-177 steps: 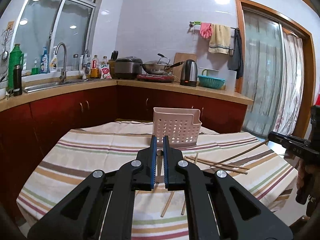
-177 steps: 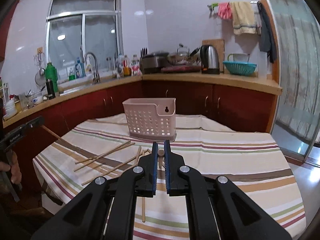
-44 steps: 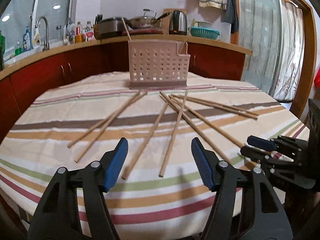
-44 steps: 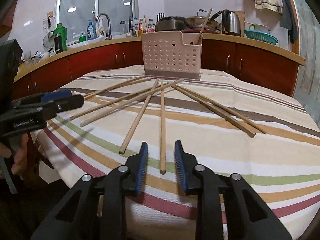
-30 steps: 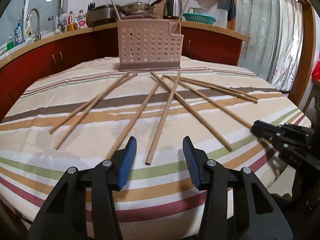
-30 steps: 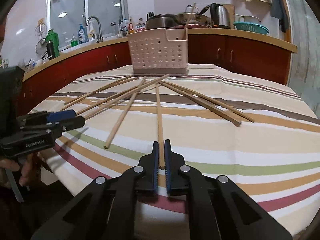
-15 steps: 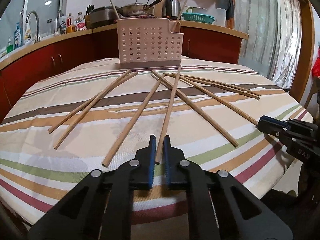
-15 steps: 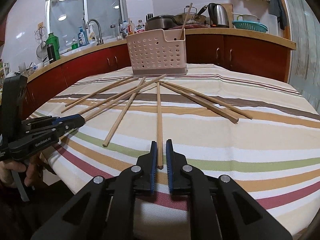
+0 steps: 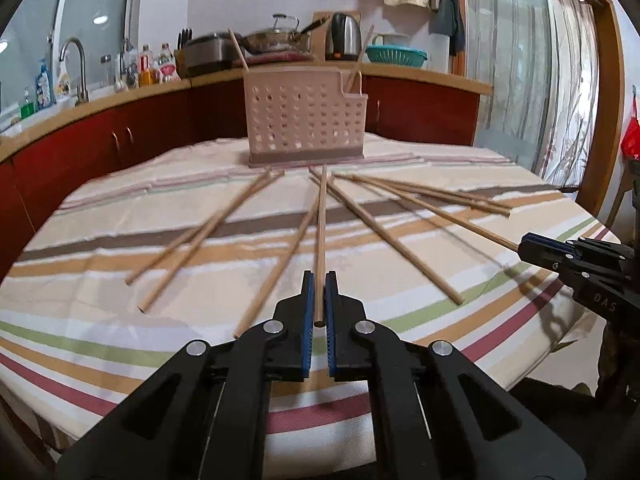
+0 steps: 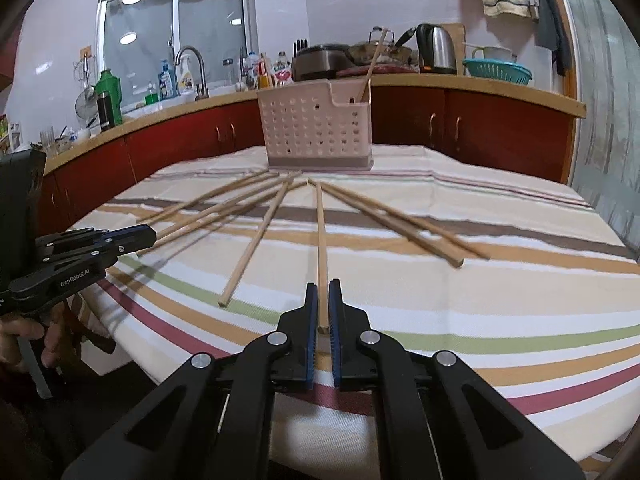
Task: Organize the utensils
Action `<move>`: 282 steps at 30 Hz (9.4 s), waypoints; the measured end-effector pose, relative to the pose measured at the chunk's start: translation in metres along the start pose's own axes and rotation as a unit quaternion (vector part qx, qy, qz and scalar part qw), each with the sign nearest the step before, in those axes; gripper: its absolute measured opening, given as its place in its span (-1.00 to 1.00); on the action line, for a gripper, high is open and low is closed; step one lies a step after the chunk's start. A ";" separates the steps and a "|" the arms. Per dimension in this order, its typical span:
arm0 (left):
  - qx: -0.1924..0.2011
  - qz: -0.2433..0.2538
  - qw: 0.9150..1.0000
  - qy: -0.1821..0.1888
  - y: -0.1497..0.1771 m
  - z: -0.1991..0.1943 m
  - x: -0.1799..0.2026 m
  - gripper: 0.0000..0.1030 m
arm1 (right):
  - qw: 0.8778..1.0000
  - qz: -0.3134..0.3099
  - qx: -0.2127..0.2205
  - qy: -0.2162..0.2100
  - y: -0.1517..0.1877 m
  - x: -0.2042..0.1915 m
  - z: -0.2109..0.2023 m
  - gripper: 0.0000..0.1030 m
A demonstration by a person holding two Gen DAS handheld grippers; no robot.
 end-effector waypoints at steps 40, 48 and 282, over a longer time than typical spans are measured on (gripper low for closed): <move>-0.045 0.022 0.998 0.030 0.038 -0.011 0.021 -0.72 | 0.998 0.010 0.054 0.001 -0.031 0.005 -0.026 -0.88; -0.034 0.005 0.999 0.021 0.029 -0.019 0.013 -0.87 | 0.998 0.009 0.063 0.000 -0.037 0.002 -0.030 -0.88; 0.130 -0.025 0.991 -0.023 -0.189 -0.010 -0.060 -0.87 | 0.995 -0.002 0.099 0.019 -0.180 0.021 0.019 -0.87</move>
Point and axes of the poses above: each gripper's, at about its wrist camera, not at the fingertips, and z roughly the way its jaws point, x to its right, y to its underside, the point moved 8 cm from there along z, roughly the way its jaws point, and after that the axes turned 12 degrees about x, right-handed, at the moved point
